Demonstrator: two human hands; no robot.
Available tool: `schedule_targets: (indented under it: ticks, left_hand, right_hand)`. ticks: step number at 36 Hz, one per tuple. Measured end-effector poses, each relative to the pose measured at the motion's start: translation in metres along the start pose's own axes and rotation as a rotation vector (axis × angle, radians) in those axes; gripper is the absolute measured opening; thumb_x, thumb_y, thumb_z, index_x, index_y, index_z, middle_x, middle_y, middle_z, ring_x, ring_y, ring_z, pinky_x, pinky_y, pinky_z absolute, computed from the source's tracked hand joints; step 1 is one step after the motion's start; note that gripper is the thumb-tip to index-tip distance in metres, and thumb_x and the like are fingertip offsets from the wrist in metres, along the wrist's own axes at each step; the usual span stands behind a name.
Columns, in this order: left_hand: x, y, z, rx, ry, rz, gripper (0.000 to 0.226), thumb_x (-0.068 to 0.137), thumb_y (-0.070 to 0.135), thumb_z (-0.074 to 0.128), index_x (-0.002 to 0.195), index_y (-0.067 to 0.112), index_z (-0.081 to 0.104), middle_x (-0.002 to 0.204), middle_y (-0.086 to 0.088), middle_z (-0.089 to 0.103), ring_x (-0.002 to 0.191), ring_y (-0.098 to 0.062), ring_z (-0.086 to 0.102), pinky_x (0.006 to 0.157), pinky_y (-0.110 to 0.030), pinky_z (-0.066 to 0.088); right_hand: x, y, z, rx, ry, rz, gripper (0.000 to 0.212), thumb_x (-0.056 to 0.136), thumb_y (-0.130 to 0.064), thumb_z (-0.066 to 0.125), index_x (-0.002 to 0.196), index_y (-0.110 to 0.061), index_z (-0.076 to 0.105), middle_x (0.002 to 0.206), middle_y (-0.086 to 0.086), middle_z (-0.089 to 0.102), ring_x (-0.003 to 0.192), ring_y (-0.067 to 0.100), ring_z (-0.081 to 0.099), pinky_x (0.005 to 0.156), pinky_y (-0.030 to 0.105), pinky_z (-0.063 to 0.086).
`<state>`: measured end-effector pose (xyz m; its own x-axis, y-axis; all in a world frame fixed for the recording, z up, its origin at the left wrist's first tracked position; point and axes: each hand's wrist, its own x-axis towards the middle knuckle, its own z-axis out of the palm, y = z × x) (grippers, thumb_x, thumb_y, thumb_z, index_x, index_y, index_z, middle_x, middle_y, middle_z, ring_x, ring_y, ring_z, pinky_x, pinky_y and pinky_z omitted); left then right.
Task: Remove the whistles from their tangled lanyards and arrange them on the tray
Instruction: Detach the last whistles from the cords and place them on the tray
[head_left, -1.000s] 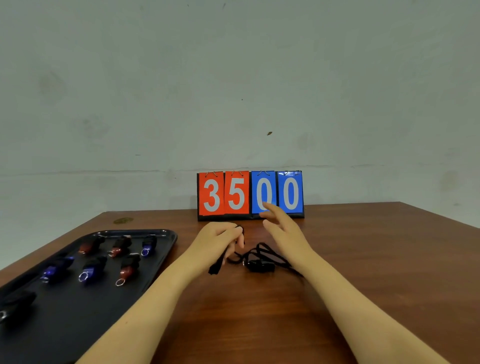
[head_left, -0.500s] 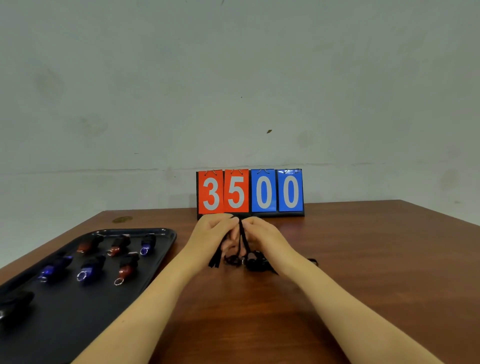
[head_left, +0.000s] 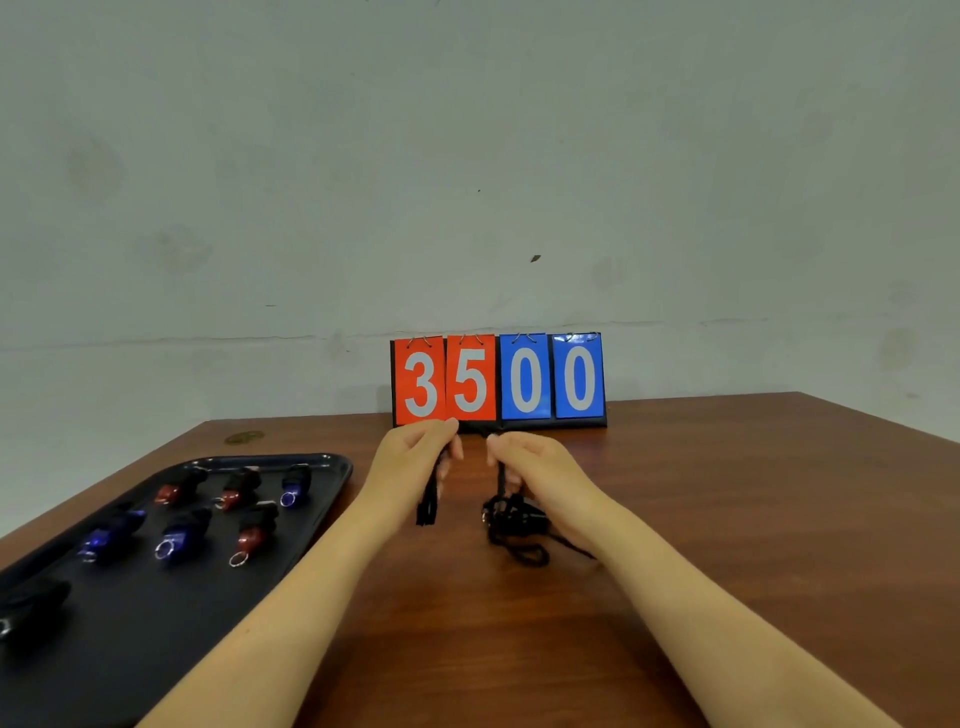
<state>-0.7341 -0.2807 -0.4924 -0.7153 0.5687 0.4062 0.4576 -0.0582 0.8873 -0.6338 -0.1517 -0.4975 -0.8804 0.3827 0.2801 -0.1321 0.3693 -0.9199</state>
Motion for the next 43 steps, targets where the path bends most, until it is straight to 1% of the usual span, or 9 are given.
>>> schedule_targets:
  ticks: [6,9,14,19,23,27,33,39,43]
  left_hand:
    - [0.008,0.002,-0.002,-0.322,0.192,-0.217,0.014,0.098,0.014,0.047,0.101,0.004,0.055,0.070,-0.006,0.046,0.052,-0.014,0.045,0.063,-0.030,0.046]
    - [0.008,0.002,-0.009,-0.638,0.229,-0.247,0.025,0.095,-0.002,0.038,0.115,0.005,0.052,0.083,-0.010,0.051,0.064,-0.017,0.050,0.077,-0.033,0.049]
    - [0.009,0.005,-0.011,-0.768,0.210,-0.204,0.017,0.102,0.002,0.040,0.109,0.007,0.054,0.098,-0.015,0.062,0.078,-0.019,0.062,0.081,-0.034,0.053]
    - [0.007,0.010,-0.004,-0.804,0.136,-0.133,0.020,0.102,0.008,0.040,0.118,0.007,0.052,0.106,-0.012,0.070,0.097,-0.023,0.070,0.090,-0.036,0.052]
    - [0.005,0.012,0.001,-0.782,0.090,-0.083,0.019,0.102,0.012,0.042,0.119,0.011,0.052,0.104,-0.007,0.073,0.102,-0.021,0.070,0.089,-0.033,0.052]
    - [0.004,0.011,0.004,-0.729,0.087,-0.100,0.021,0.100,0.017,0.047,0.119,0.010,0.053,0.111,-0.007,0.072,0.107,-0.019,0.068,0.085,-0.030,0.053]
    - [0.000,0.005,0.007,-0.547,0.122,-0.110,0.016,0.094,0.020,0.059,0.106,0.011,0.064,0.106,-0.004,0.073,0.100,-0.015,0.070,0.093,-0.035,0.052]
    - [0.001,-0.009,0.009,-0.101,0.275,-0.148,0.014,0.092,0.035,0.062,0.091,0.023,0.069,0.090,0.003,0.072,0.089,-0.013,0.065,0.067,-0.023,0.046]
    - [0.004,-0.013,0.009,-0.083,0.233,-0.138,0.015,0.094,0.031,0.059,0.093,0.018,0.067,0.087,0.004,0.072,0.072,-0.009,0.063,0.062,-0.020,0.048]
  right_hand:
    - [0.014,0.002,-0.022,0.273,0.484,0.129,0.031,0.100,-0.027,0.040,0.074,-0.013,0.050,0.065,0.001,0.046,0.060,0.013,0.043,0.065,0.027,0.038]
    - [0.014,0.018,-0.037,-0.007,0.642,0.079,0.036,0.102,-0.027,0.036,0.070,-0.013,0.041,0.067,0.003,0.043,0.060,0.014,0.038,0.058,0.029,0.036]
    - [0.014,0.033,-0.031,-0.821,0.600,0.066,0.037,0.096,-0.034,0.046,0.124,-0.011,0.049,0.122,0.007,0.051,0.118,0.023,0.042,0.093,0.036,0.043]
    - [0.005,0.017,-0.008,-0.672,0.376,-0.235,0.055,0.095,-0.038,0.053,0.146,-0.025,0.035,0.145,-0.005,0.037,0.137,0.010,0.028,0.111,0.031,0.028]
    - [0.000,0.017,0.017,-0.435,0.090,-0.276,0.044,0.096,-0.042,0.050,0.140,-0.037,0.042,0.139,-0.017,0.039,0.126,-0.005,0.035,0.107,0.023,0.032]
    - [0.001,0.018,0.024,-0.342,-0.078,-0.146,0.027,0.099,-0.041,0.044,0.121,-0.030,0.055,0.115,-0.010,0.058,0.102,0.005,0.058,0.092,0.025,0.048]
    - [0.000,0.015,0.024,-0.095,-0.074,-0.147,0.024,0.102,-0.024,0.039,0.085,-0.015,0.053,0.063,-0.007,0.053,0.061,0.013,0.052,0.073,0.032,0.048]
    - [0.001,0.014,0.021,-0.050,-0.007,-0.101,0.023,0.100,-0.025,0.044,0.081,-0.020,0.055,0.056,-0.012,0.045,0.052,0.005,0.040,0.056,0.024,0.038]
    - [0.004,0.013,0.017,-0.055,0.049,-0.120,0.020,0.099,-0.023,0.046,0.084,-0.018,0.058,0.052,-0.019,0.051,0.050,-0.003,0.046,0.056,0.014,0.032]
